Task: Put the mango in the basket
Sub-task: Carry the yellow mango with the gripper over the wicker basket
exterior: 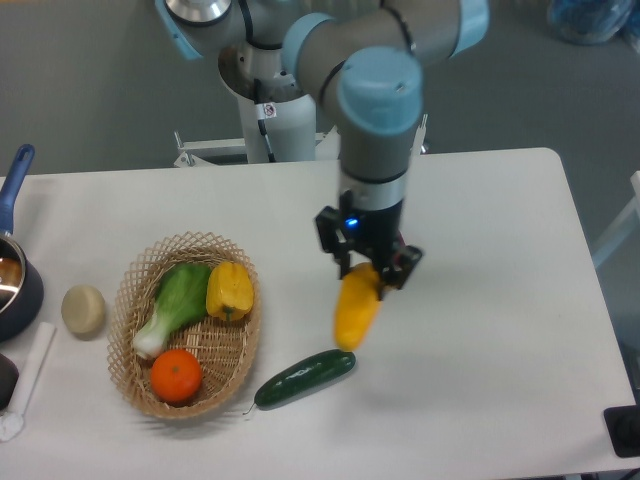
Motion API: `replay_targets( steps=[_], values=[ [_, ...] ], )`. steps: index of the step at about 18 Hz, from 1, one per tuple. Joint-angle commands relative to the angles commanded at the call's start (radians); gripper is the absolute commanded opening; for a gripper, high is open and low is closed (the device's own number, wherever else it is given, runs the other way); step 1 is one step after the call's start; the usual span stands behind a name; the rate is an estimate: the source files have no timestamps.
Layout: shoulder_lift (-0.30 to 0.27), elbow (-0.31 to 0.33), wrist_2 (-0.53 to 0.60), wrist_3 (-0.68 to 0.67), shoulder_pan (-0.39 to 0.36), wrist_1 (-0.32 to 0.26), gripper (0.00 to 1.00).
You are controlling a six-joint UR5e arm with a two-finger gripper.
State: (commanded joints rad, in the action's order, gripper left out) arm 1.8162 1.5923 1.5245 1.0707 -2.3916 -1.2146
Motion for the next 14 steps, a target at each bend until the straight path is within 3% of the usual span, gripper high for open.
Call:
replay_targets(
  steps=[7, 8, 14],
  values=[
    [0.021, 0.000, 0.043, -0.100, 0.118, -0.149, 0.27],
    [0.032, 0.000, 0.040, -0.163, 0.155, -0.164, 0.27],
    [0.083, -0.031, 0.031, -0.281, 0.235, -0.163, 0.27]
  ],
)
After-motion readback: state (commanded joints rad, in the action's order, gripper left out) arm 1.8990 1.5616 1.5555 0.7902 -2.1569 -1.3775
